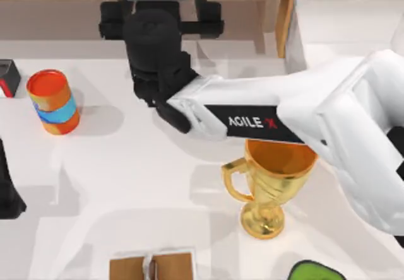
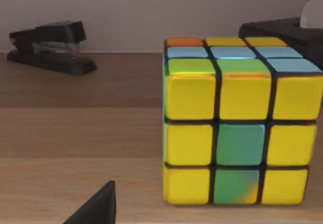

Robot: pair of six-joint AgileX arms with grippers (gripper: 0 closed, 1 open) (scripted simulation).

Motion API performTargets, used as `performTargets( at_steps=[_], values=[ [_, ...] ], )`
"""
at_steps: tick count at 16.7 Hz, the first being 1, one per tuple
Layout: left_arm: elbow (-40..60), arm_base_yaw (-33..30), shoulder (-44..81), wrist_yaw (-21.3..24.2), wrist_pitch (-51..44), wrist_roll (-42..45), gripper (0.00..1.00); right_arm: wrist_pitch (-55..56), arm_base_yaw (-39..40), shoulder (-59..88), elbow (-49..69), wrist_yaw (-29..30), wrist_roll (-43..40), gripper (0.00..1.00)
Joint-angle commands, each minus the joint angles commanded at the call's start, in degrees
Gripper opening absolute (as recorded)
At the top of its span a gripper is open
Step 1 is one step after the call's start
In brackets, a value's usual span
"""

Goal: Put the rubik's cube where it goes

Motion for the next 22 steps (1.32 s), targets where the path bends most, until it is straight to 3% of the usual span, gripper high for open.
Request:
performTargets(
  at_steps=[7, 13, 22],
  values=[
    [0.0, 0.0, 0.0, 0.0, 0.0, 0.0, 1.0, -0.73, -0.92, 0.0, 0.66, -0.8, -0.06, 1.0],
    [0.0, 0.0, 0.0, 0.0, 0.0, 0.0, 1.0, -5.38, -5.54, 3.41, 9.0, -5.51, -0.2, 1.0],
    [0.0, 0.0, 0.0, 0.0, 0.0, 0.0, 1.0, -10.16, -4.52, 11.01, 21.4, -4.43, -0.27, 1.0]
  ],
)
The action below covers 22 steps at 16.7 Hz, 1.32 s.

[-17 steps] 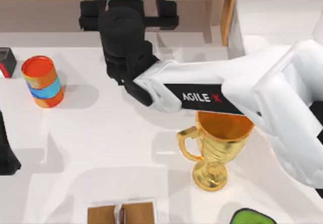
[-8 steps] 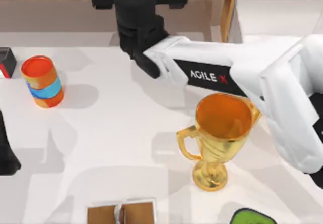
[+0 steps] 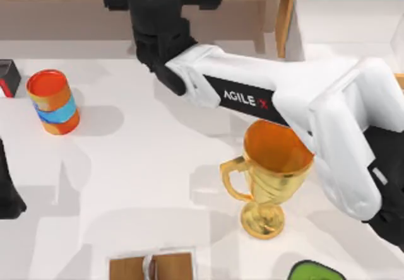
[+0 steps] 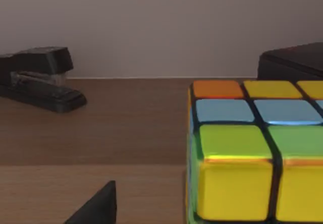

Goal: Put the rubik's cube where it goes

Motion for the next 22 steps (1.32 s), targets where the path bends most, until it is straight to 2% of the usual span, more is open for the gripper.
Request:
performTargets(
  at_steps=[2, 15, 22],
  values=[
    [0.0, 0.0, 0.0, 0.0, 0.0, 0.0, 1.0, 0.0, 0.0, 0.0, 0.0, 0.0, 0.0, 1.0],
    [0.0, 0.0, 0.0, 0.0, 0.0, 0.0, 1.0, 0.0, 0.0, 0.0, 0.0, 0.0, 0.0, 0.02],
    [0.0, 0.0, 0.0, 0.0, 0.0, 0.0, 1.0, 0.0, 0.0, 0.0, 0.0, 0.0, 0.0, 0.0]
  ],
)
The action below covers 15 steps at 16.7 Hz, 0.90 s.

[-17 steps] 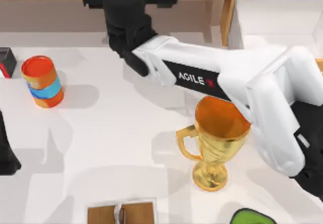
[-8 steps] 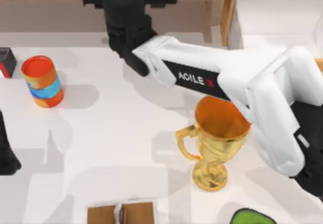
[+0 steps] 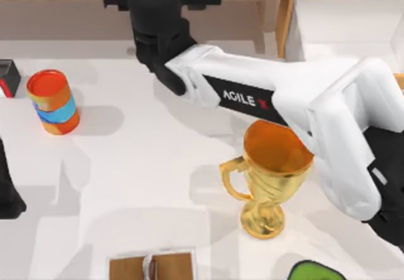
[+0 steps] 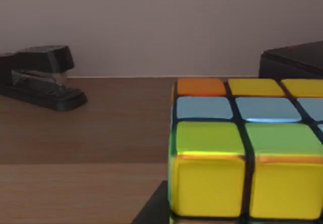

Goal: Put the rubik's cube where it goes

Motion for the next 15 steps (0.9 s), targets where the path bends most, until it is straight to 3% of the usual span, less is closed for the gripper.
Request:
performTargets(
  at_steps=[15],
  values=[
    [0.0, 0.0, 0.0, 0.0, 0.0, 0.0, 1.0, 0.74, 1.01, -6.21, -6.6, 1.26, 0.31, 0.0]
  ],
)
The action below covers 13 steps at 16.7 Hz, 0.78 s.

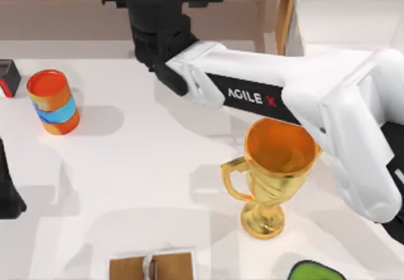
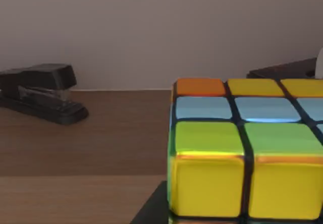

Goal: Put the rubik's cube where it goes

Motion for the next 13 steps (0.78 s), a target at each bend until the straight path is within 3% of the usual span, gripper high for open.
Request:
performTargets(
  at_steps=[7, 13],
  values=[
    [0.0, 0.0, 0.0, 0.0, 0.0, 0.0, 1.0, -6.84, 5.92, -8.66, 2.06, -0.58, 0.75, 0.0],
    [0.0, 0.0, 0.0, 0.0, 0.0, 0.0, 1.0, -28.29, 8.43, -22.88, 5.53, -3.89, 3.26, 0.0]
  ],
)
